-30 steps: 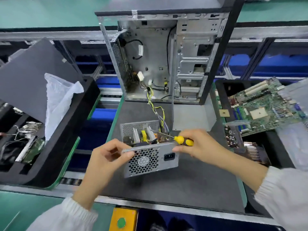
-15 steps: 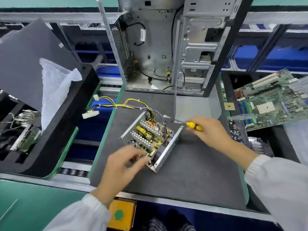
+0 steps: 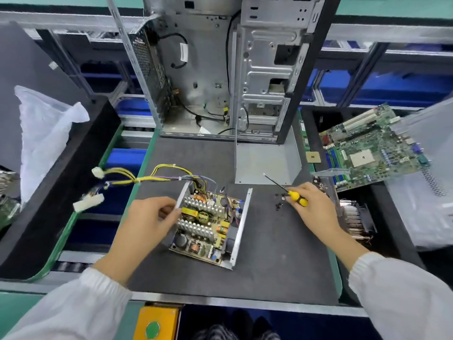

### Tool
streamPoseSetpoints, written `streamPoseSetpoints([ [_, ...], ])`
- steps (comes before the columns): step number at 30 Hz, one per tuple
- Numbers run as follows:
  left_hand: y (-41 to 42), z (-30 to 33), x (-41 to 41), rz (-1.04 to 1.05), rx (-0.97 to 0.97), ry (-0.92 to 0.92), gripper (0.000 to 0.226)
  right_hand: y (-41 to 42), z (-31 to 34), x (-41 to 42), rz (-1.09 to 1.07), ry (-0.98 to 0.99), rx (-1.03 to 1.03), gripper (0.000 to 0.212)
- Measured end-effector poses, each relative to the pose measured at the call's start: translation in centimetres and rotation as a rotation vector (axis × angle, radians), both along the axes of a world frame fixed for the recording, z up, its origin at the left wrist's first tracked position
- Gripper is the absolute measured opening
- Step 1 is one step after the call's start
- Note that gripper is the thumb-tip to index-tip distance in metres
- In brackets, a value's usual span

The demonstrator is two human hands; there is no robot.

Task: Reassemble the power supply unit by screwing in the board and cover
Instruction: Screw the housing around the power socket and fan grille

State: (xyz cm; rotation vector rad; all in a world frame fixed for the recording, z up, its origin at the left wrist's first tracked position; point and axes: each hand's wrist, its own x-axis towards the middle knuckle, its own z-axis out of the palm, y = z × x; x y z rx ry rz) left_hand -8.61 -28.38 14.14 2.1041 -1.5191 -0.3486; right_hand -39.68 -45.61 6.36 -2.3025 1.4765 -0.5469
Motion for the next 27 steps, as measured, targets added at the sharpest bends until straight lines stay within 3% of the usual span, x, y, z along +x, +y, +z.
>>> streamPoseSetpoints([
  [4,0.9,-1.0,-0.7,-0.019,0.057,-0.034,0.032,-0.5,-1.4,1.3,-0.041,0.027,-0.033,0.02],
  [9,2.5,-1.1,1.0,-0.237,-0.03,0.182,0.05,-0.5,-1.8,1.3,0.0,0.07,-0.065,0.012],
  [15,3.8,-1.4,2.7,-0.361,0.123,0.175,0.069,-1.0,-1.4,1.3,-0.018,-0.031,0.004,0.017],
  [20,0.0,0.0,2.1,-0.313,0.02,0.278,0.041,-0.7,-1.2,1.1,-0.001,-0.065,0.006,0.015],
  [23,-4.1,0.3,2.7,-0.149,0.013,0.222,0.022,-0.3,-1.1,1.1,0.006,-0.094,0.002,0.01],
  [27,-7.5,0.2,3.0,-0.018,0.029,0.328,0.013,0.1,-1.0,1.3,0.02,-0.119,0.008,0.009],
])
